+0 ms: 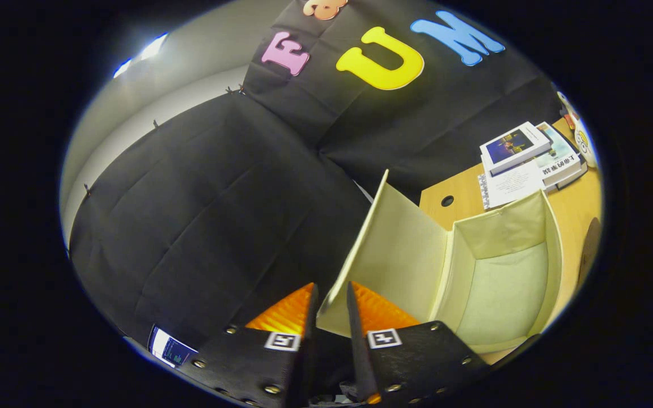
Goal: Open the storage box then place both shoes into the box .Put the left shoe in first, then the right shoe, with the right side of both shoes facing outward in a uniform manner.
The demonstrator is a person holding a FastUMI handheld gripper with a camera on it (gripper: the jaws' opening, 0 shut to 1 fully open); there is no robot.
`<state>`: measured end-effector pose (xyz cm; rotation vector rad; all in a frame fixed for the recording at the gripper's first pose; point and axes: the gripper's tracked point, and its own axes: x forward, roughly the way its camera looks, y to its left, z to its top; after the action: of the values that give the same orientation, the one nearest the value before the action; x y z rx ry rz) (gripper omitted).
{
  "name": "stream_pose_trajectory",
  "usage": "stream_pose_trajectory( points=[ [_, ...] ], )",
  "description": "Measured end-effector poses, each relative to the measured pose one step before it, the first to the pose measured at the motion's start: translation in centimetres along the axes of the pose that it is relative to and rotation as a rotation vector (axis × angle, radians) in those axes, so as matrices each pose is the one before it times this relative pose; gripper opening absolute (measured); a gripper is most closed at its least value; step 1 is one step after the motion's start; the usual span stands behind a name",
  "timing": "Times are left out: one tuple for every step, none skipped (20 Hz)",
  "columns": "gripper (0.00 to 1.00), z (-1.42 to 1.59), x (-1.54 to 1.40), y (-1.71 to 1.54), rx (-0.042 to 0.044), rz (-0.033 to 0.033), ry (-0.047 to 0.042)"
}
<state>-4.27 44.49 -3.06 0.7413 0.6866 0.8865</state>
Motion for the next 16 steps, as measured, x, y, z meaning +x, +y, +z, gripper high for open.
stream_pose_trajectory(
  points=[
    [0.64, -0.245, 0.261, 0.117, -0.01375, -0.00241, 0.00122],
    [0.76, 0.189, -0.034, -0.280, -0.01701, -0.00891, -0.00486],
    [0.89, 0.251, -0.519, -0.558, -0.01771, -0.01895, -0.00772],
    [0.91, 0.202, -0.332, -0.929, -0.01905, -0.02178, -0.00542],
    [0.91, 0.129, -0.356, -0.786, -0.01512, -0.02330, -0.00698],
    [0.91, 0.327, -0.510, -0.845, -0.01338, -0.02236, -0.00786],
    [0.93, 0.200, -0.449, -0.777, -0.01470, -0.02350, -0.00745],
    [0.95, 0.335, -0.659, -0.978, -0.01359, -0.02341, -0.00689],
    [0.97, 0.335, -0.560, -0.891, -0.01261, -0.02218, -0.00691],
    [0.97, 0.488, -0.602, -1.025, -0.01549, -0.02336, -0.00801],
    [0.97, 0.283, -0.543, -1.221, -0.01801, -0.02833, -0.00721],
    [0.97, 0.461, -0.530, -1.430, -0.02060, -0.02889, -0.00671],
    [0.97, 0.283, -0.705, -1.370, -0.01898, -0.03150, -0.00639],
    [0.97, 0.339, -0.571, -1.514, -0.01644, -0.03053, -0.00389],
    [0.97, 0.127, -0.573, -1.446, -0.01290, -0.02831, -0.00321],
    [0.97, 0.239, -0.463, -1.549, -0.01113, -0.03171, -0.00530]
  ],
)
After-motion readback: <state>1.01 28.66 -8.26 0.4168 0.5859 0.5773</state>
